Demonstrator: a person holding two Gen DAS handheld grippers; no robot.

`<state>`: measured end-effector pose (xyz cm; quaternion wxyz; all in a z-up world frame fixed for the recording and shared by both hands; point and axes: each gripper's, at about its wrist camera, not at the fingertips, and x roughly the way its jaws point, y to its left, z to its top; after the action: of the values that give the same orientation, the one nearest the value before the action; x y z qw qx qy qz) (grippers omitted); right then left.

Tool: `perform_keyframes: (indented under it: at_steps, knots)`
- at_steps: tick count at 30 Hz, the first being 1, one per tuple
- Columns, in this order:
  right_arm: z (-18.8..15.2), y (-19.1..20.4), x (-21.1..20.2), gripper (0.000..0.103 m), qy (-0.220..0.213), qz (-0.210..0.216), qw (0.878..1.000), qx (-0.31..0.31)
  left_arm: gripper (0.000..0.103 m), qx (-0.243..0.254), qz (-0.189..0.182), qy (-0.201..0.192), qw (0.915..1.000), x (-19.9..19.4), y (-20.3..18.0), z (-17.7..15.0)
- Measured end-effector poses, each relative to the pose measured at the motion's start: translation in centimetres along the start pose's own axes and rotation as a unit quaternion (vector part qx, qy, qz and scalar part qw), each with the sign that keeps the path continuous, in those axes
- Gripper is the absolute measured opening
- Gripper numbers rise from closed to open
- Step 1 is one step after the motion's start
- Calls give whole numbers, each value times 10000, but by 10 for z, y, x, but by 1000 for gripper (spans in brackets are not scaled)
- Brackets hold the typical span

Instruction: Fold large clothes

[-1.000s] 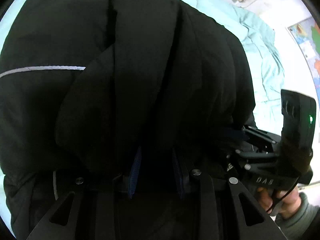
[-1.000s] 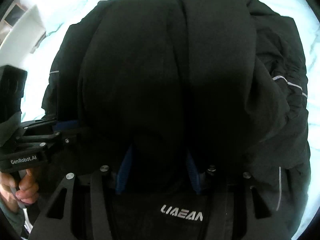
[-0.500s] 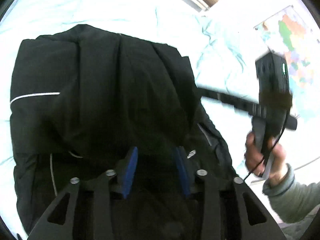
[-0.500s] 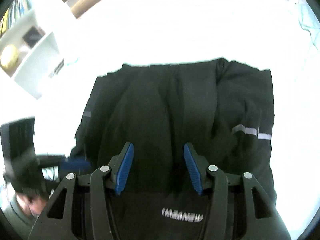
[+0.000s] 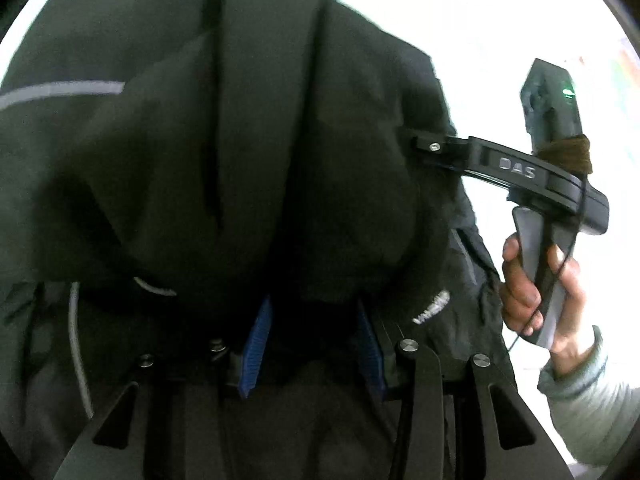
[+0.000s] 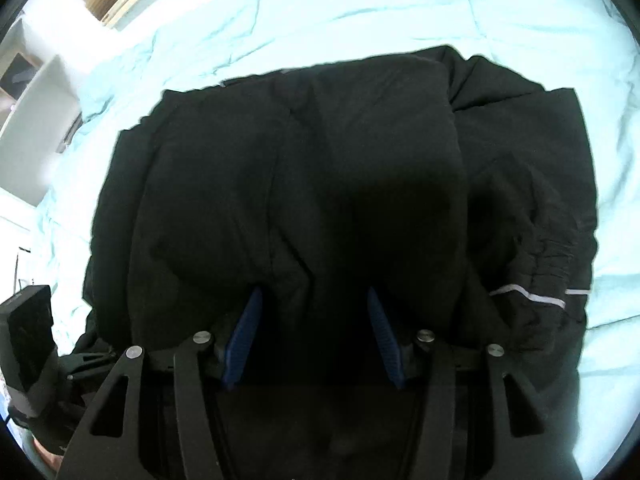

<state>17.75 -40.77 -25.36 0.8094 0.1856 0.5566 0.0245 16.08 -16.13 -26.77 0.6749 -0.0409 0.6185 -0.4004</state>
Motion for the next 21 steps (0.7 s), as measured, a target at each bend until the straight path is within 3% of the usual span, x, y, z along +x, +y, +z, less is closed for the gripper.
perform_keyframes:
  at_steps: [4, 8, 10, 13, 14, 17, 21]
  knots:
    - [-7, 3, -33, 58, -199, 92, 9998, -22, 44, 364, -259, -449, 9980, -46, -19, 6]
    - [-8, 3, -57, 59, -456, 70, 9989, 19, 44, 596, -137, -1018, 9929, -76, -35, 35]
    - [-3, 3, -54, 59, -488, 43, 9988, 27, 44, 553, 173, -1118, 9920, -70, -33, 52]
    - [-5, 4, -36, 59, -259, -264, 9992, -127, 44, 51, 1094, -1022, 9887, -40, 0, 86]
    - [-7, 6, -31, 59, -194, -327, 9989, -257, 39, -108, 1148, -956, 9887, -30, 8, 90]
    - [-12, 14, -15, 59, -76, -549, 9969, -563, 25, -785, 880, -757, 9901, -12, 48, 98]
    - [-15, 19, -24, 59, -62, -647, 9954, -698, 25, -839, 532, -862, 9913, -31, 45, 86]
